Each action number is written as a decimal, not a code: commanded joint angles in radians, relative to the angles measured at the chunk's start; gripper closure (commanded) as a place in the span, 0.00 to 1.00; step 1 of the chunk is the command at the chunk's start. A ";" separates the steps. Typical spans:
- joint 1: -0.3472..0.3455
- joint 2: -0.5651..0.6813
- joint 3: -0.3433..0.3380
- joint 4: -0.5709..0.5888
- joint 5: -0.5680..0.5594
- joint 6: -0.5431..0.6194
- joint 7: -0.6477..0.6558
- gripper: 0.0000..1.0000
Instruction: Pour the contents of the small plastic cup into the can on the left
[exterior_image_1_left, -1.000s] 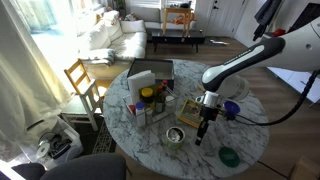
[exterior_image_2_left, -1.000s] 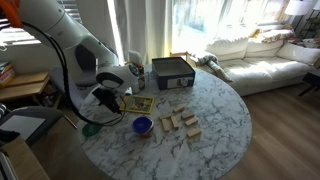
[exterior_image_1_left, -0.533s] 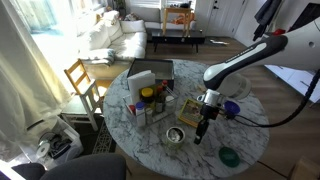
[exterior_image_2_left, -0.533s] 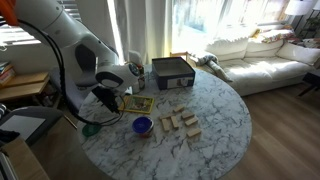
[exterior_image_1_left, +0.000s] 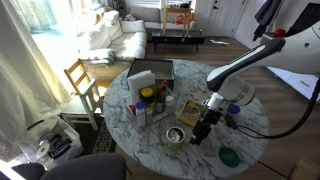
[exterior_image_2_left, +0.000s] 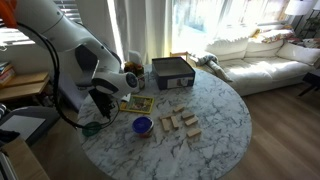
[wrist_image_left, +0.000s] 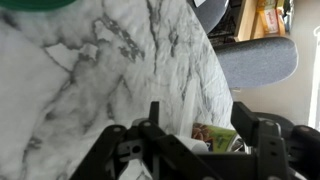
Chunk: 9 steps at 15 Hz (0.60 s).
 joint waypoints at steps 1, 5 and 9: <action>0.028 -0.008 -0.024 -0.046 0.114 0.039 -0.018 0.57; 0.048 -0.005 -0.039 -0.061 0.195 0.064 -0.025 0.88; 0.071 -0.001 -0.058 -0.064 0.223 0.082 -0.018 1.00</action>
